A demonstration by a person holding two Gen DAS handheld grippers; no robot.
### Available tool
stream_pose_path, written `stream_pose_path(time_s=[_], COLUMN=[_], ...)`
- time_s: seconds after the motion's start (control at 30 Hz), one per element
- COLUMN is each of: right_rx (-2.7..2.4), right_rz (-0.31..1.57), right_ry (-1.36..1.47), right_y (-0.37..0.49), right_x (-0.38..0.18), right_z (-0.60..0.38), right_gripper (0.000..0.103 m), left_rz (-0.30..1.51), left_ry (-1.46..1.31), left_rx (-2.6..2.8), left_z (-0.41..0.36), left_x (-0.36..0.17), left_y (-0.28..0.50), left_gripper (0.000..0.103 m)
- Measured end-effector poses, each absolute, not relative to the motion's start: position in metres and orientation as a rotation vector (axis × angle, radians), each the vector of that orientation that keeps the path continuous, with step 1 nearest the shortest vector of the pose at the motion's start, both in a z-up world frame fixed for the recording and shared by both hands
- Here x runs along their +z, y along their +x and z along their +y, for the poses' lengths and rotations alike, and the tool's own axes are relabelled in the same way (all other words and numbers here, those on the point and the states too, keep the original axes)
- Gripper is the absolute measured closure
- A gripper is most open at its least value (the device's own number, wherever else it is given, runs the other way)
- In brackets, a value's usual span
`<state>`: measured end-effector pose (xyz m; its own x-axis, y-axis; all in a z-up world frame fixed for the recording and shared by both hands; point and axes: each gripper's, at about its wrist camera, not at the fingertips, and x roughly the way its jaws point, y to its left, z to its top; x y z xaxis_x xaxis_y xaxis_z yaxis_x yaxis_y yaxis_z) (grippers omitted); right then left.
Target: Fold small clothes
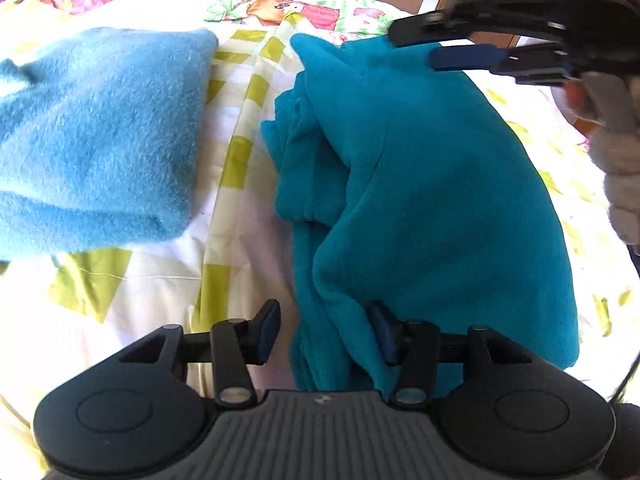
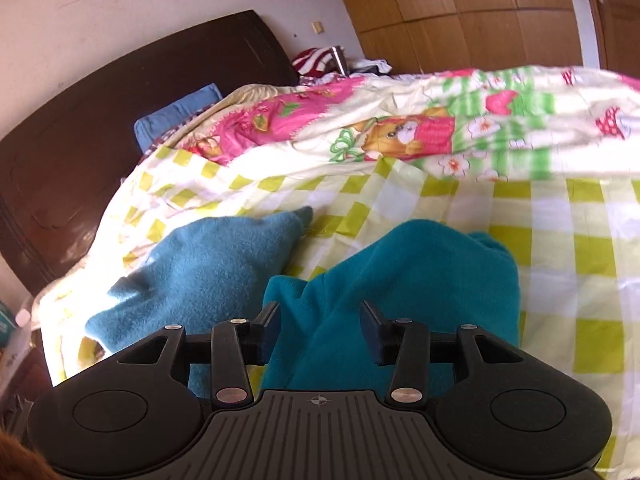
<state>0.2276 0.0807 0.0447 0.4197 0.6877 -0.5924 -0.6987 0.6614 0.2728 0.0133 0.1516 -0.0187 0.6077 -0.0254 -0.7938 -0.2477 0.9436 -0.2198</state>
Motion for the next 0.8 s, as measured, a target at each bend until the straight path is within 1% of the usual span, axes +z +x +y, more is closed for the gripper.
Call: stream_pose_path(time_s=[0.1, 0.13, 0.17, 0.2, 0.23, 0.3, 0.37, 0.43, 0.5, 0.57, 0.6, 0.7, 0.73, 0.8], right_rx=[0.914, 0.930, 0.936, 0.907, 0.869, 0.876, 0.878, 0.845, 0.829, 0.854, 0.878, 0.933, 0.941, 0.933], right_rz=[0.786, 0.809, 0.814, 0.806, 0.834, 0.905, 0.913, 0.959, 0.985, 0.985, 0.974, 0.896, 0.869, 0.781], right_ry=[-0.086, -0.110, -0.155, -0.196, -0.236, -0.181, -0.138, -0.073, -0.006, 0.019, 0.047, 0.109, 0.122, 0.140], right_y=[0.228, 0.226, 0.222, 0.219, 0.217, 0.219, 0.222, 0.236, 0.245, 0.241, 0.238, 0.228, 0.225, 0.218], right_x=[0.031, 0.025, 0.017, 0.011, 0.002, -0.009, -0.013, -0.027, -0.038, -0.028, -0.018, 0.016, 0.028, 0.049], right_z=[0.114, 0.124, 0.135, 0.143, 0.151, 0.154, 0.152, 0.150, 0.148, 0.143, 0.137, 0.109, 0.098, 0.069], right_gripper=[0.059, 0.059, 0.060, 0.067, 0.090, 0.091, 0.092, 0.097, 0.098, 0.092, 0.085, 0.084, 0.081, 0.079], left_rz=[0.916, 0.923, 0.933, 0.943, 0.953, 0.961, 0.972, 0.982, 0.990, 0.984, 0.978, 0.944, 0.914, 0.839], left_ry=[-0.307, -0.294, -0.273, -0.256, -0.246, -0.265, -0.297, -0.300, -0.289, -0.292, -0.302, -0.322, -0.316, -0.320], left_rx=[0.126, 0.122, 0.123, 0.122, 0.120, 0.114, 0.115, 0.120, 0.119, 0.112, 0.107, 0.120, 0.134, 0.151], left_z=[0.144, 0.152, 0.148, 0.145, 0.145, 0.148, 0.155, 0.158, 0.158, 0.158, 0.160, 0.163, 0.163, 0.164], left_x=[-0.016, -0.017, -0.018, -0.019, -0.019, -0.018, -0.021, -0.026, -0.027, -0.023, -0.021, -0.005, 0.005, 0.025], left_y=[0.006, 0.021, 0.020, 0.020, 0.022, 0.019, 0.022, 0.028, 0.031, 0.030, 0.030, 0.025, 0.022, 0.020], left_gripper=[0.042, 0.043, 0.043, 0.043, 0.044, 0.045, 0.044, 0.044, 0.044, 0.044, 0.044, 0.045, 0.045, 0.046])
